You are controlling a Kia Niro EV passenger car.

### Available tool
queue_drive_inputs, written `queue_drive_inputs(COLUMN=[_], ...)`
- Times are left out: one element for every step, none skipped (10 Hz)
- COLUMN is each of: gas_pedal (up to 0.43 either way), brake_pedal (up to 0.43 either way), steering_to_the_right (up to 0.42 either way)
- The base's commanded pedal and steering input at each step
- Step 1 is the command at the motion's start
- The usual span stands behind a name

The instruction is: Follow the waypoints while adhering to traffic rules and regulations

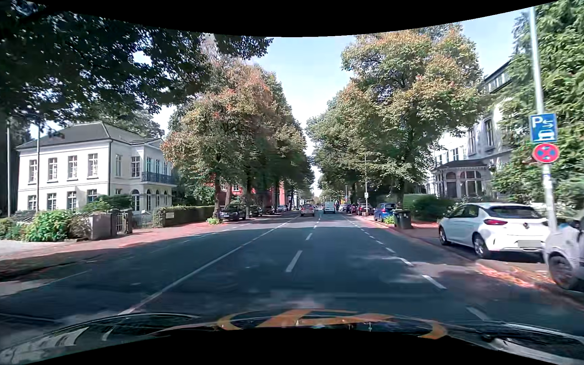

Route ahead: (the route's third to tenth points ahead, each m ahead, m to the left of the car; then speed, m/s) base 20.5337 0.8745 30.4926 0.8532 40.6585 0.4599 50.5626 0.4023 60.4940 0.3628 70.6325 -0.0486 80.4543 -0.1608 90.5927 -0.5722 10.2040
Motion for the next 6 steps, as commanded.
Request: queue_drive_inputs(gas_pedal=[0.028, 0.028, 0.028, 0.028, 0.028, 0.028], brake_pedal=[0.0, 0.0, 0.0, 0.0, 0.0, 0.0], steering_to_the_right=[-0.013, -0.012, -0.012, -0.011, -0.007, -0.005])
